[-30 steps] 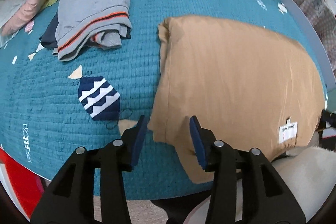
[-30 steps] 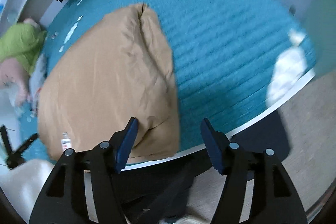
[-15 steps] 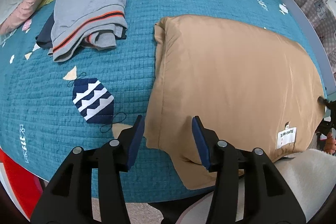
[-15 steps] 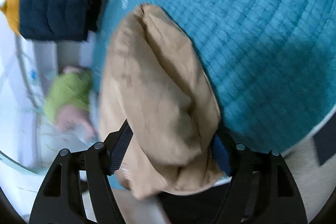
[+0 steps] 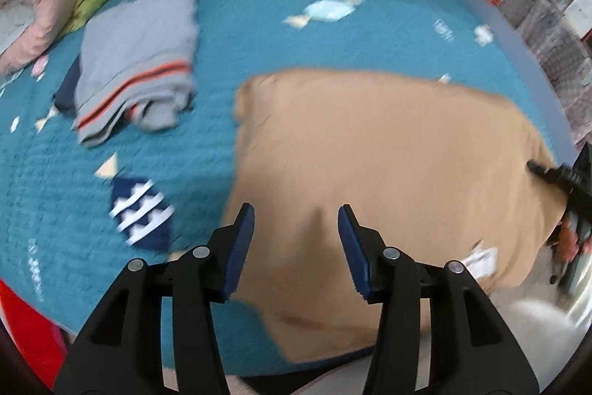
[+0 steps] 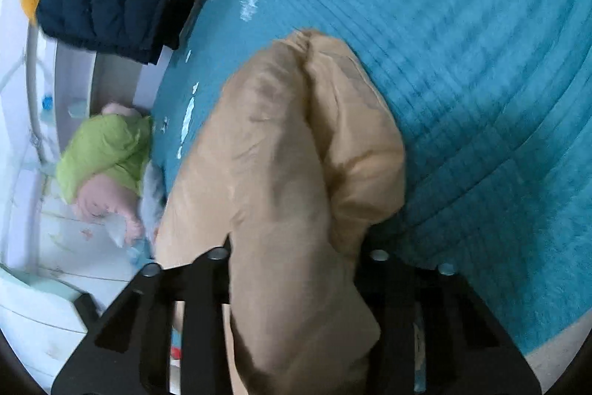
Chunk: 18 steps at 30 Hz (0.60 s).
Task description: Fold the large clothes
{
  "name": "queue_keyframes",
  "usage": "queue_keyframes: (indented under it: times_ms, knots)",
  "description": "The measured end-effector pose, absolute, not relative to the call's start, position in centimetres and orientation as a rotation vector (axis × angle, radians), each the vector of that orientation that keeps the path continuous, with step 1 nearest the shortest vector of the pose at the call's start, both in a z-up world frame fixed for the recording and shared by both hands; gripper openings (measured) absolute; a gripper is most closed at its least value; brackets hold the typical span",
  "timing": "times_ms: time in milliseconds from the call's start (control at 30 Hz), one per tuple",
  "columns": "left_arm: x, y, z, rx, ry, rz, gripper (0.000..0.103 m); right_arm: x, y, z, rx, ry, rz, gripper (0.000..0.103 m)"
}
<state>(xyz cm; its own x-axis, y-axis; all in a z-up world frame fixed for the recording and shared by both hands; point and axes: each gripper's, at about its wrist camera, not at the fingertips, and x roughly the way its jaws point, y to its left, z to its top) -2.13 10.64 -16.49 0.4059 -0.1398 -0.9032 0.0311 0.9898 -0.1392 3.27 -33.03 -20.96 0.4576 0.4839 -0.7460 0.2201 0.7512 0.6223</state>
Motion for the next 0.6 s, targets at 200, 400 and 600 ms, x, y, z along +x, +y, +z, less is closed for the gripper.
queue_keyframes:
  times_ms: [200,400,600]
  knots:
    - [1.8,4.1,-14.5,-0.143,1.052,-0.243,0.024,2.7,-29.8,-16.7,0.588,1.046,0.194,0.03]
    - [8.4,-2.1,-15.8,-0.203,1.089,-0.281,0.004,3.1,-27.1,-15.1,0.511,1.022,0.209,0.03]
    - [13.0,-6.3,-25.0,-0.075,1.219,-0.218,0.003,3.2,-27.9,-16.6,0.526,1.052,0.189,0.03]
